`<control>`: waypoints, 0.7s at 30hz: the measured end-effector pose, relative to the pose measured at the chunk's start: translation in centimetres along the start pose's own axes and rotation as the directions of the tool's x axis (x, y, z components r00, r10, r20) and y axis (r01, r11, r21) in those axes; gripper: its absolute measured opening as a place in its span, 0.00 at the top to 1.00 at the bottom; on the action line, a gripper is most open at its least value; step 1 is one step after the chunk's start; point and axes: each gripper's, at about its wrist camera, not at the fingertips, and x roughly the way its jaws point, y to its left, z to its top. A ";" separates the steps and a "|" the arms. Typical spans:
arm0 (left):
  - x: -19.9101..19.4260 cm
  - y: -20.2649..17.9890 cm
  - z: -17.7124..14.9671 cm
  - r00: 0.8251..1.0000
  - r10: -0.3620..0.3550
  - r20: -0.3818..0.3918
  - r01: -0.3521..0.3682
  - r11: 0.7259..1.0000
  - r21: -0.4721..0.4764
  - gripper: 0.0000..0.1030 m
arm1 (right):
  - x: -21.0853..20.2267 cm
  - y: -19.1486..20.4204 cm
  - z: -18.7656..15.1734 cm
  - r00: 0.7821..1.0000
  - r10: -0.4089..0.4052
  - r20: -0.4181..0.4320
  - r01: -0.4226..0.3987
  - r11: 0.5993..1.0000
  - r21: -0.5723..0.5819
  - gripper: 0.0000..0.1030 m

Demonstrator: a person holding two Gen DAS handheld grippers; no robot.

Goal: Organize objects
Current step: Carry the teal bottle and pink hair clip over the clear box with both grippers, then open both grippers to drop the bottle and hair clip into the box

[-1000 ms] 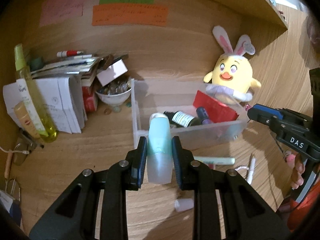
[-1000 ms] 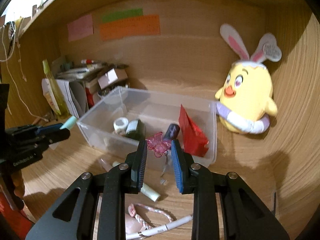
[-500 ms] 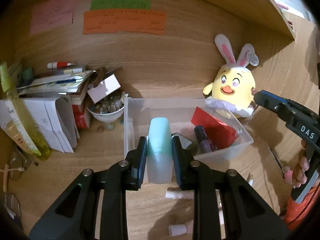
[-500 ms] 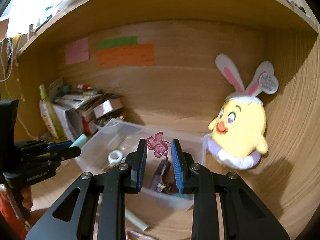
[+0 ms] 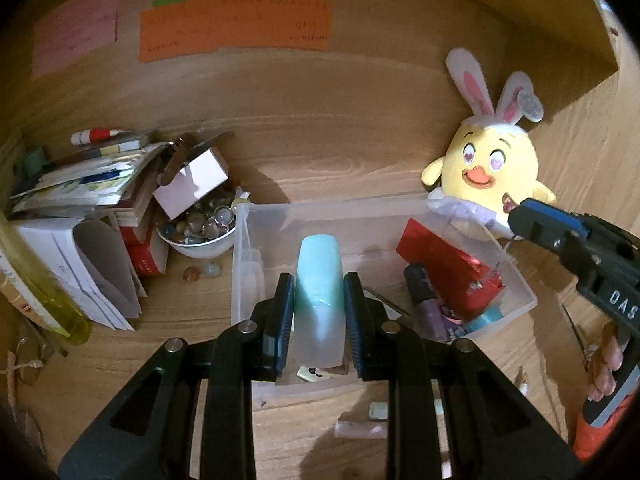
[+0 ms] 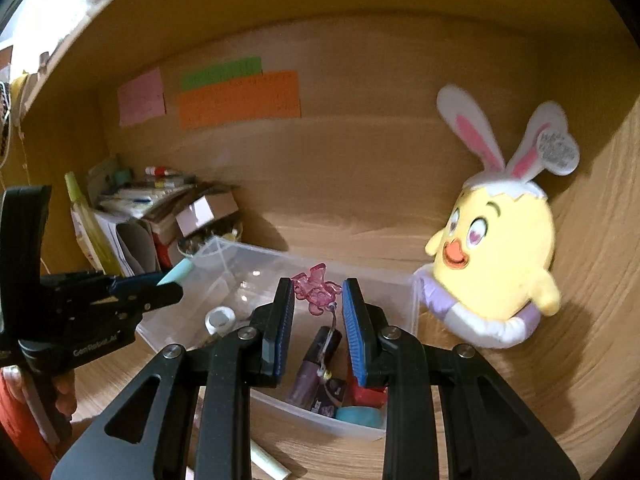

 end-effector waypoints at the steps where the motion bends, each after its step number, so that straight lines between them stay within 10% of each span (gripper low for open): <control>1: 0.3 0.0 0.0 1.000 0.000 -0.005 0.000 1.000 -0.001 0.76 | 0.5 0.0 -0.2 1.000 -0.002 -0.012 0.002 1.000 -0.003 0.78; 21: 4.3 0.2 -0.9 0.996 0.019 -0.088 -0.016 1.000 0.026 0.76 | 6.4 0.0 -3.1 0.981 -0.006 -0.193 -0.001 0.999 -0.036 0.78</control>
